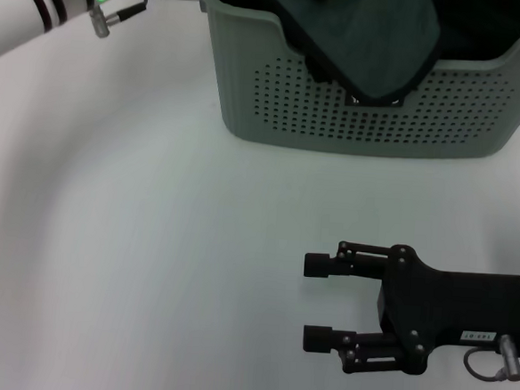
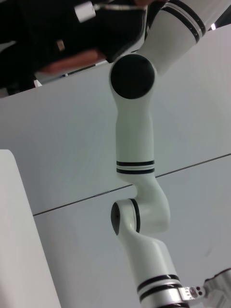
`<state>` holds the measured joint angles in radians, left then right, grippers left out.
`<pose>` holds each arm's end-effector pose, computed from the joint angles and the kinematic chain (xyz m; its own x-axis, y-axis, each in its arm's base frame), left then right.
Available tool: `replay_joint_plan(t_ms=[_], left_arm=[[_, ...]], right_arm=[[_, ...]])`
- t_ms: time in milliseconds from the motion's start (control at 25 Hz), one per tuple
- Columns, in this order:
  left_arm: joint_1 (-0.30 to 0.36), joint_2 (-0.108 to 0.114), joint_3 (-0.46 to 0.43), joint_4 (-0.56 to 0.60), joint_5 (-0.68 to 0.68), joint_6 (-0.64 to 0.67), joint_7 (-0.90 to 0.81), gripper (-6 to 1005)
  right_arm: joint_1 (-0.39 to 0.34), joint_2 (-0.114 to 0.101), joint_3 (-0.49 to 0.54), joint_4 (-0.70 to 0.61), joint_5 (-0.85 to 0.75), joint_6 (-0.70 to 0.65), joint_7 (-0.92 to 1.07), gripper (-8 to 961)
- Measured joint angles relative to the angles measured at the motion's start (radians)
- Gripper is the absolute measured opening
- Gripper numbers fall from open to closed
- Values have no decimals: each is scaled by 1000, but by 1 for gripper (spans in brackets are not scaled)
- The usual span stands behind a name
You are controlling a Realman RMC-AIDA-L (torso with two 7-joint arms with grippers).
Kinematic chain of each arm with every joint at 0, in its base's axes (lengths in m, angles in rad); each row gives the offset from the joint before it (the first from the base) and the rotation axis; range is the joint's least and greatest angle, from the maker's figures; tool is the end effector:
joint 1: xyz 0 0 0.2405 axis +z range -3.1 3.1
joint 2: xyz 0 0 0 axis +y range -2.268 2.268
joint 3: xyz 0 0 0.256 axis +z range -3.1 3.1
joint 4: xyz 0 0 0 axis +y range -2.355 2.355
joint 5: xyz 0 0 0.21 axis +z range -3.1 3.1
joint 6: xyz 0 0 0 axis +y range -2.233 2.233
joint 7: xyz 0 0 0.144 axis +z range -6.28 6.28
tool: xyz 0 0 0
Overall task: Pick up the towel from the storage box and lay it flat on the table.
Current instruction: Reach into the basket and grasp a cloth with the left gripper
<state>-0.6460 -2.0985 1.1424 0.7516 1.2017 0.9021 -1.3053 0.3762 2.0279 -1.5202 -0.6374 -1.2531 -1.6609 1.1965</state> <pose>-0.1543 0.4378 0.0167 0.6474 0.0474 0.7606 0.5651 -0.6995 -0.4374 0.2121 0.2558 -0.0457 0.7084 -0.2241 -0.6693 -0.1562 -0.9745 0.1610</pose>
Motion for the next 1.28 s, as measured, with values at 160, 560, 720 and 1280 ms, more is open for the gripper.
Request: replay_joint_plan(t_ms=[160, 560, 720, 1280], left_arm=[[31, 1, 91, 59, 3, -9, 27, 562], [-15, -1, 252, 69, -12, -183, 55, 528], [-20, 1, 253, 69, -51, -183, 49, 514], [8, 2, 252, 71, -119, -144, 54, 197]], right_arm=[[3, 0, 1, -2, 0, 7, 0, 753], [7, 0, -1, 4, 16, 11, 0, 752], [4, 0, -1, 3, 22, 8, 0, 752], [0, 0, 0, 8, 25, 4, 0, 751]])
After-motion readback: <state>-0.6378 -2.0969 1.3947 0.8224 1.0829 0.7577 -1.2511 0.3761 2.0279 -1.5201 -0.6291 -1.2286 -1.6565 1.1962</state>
